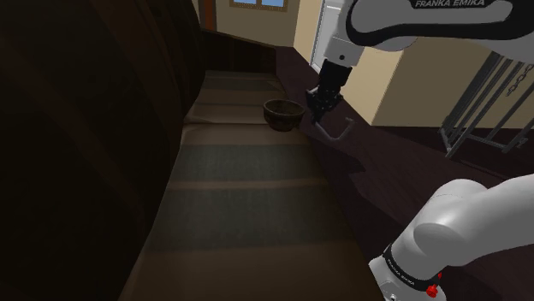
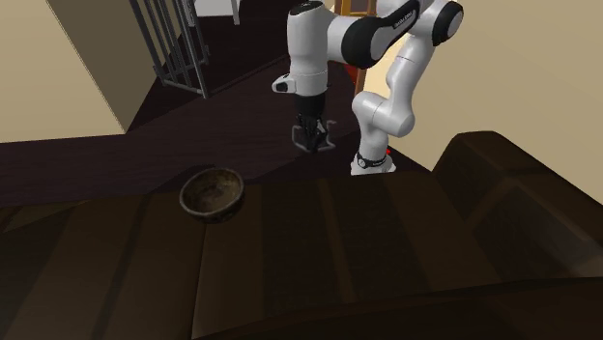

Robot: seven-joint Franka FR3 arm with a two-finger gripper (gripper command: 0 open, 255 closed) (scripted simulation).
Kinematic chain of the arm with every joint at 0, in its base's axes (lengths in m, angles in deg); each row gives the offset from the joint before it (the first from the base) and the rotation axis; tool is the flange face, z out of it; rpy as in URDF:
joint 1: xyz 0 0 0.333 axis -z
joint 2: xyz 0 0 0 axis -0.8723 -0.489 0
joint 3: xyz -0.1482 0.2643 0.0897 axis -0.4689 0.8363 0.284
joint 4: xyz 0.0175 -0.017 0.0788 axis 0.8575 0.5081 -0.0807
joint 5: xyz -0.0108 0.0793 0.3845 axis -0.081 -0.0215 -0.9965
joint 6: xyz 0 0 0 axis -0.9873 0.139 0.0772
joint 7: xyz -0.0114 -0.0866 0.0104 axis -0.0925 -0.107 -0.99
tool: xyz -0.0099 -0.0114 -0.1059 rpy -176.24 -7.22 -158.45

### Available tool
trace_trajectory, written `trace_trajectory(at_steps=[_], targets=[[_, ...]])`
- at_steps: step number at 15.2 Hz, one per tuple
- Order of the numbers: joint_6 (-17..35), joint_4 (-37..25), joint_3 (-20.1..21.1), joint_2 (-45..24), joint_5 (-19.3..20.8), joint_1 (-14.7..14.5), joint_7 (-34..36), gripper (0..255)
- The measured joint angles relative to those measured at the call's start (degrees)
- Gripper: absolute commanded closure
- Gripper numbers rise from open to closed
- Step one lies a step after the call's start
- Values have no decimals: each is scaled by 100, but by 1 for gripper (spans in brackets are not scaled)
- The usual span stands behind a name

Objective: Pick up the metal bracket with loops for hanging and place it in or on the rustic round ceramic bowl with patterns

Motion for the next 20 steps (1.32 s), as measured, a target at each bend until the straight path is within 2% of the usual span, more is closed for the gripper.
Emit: trace_trajectory(at_steps=[5, 12, 18, 20], targets=[[179, -899, -186, -1121, 58, 72, -261, 255], [113, -2418, -404, -2630, 33, 169, -581, 255], [-199, -4054, -545, -4004, -67, 310, -826, 255], [-452, -4939, -564, -4644, -122, 367, -849, 255]])
